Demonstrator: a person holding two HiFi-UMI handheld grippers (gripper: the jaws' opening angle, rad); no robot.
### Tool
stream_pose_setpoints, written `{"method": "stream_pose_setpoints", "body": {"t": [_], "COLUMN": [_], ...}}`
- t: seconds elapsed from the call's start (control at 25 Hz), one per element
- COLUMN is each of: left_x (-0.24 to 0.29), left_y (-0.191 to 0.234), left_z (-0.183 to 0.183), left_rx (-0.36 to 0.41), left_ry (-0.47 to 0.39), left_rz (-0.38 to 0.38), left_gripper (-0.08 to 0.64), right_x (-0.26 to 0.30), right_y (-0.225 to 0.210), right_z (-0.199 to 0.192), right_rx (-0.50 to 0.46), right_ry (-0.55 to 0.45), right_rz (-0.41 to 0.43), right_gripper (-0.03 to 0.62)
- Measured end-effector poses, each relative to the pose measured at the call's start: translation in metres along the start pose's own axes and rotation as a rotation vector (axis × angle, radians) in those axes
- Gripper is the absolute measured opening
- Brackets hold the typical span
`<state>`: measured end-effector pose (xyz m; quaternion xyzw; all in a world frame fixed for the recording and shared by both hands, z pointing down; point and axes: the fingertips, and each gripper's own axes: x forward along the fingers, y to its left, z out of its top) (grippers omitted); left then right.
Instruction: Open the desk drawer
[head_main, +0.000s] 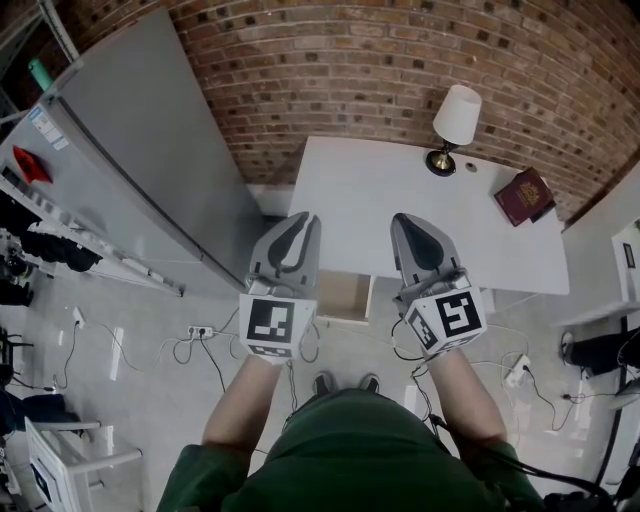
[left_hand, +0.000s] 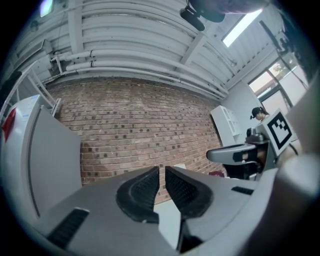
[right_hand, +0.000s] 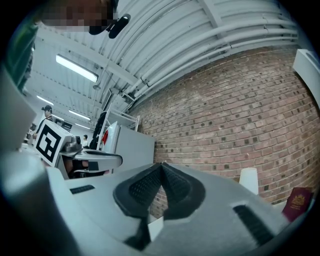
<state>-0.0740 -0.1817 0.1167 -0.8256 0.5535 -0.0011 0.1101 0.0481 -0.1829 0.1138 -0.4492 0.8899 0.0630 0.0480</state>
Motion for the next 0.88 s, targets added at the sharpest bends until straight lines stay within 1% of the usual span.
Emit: {"method": "stream_pose_setpoints", "body": {"t": [0.32,0.88], "left_x": [0.000,0.004], "left_y": [-0.010,-0.031], "left_z": [0.001,0.001], "left_rx": [0.011,0.020], "left_ry": [0.003,0.020], "left_rz": [0.003,0.029], "left_gripper": [0.034,0.034], "right_x": [-0.007,-0.026], "right_y": [-0.006,-0.026], "right_z": [0.000,-0.004], "right_rx": [0.011,0.032], "right_ry": [-0.005,-0.010], "right_rz": [0.004,0.016], "right_gripper": [0.000,0.000]}}
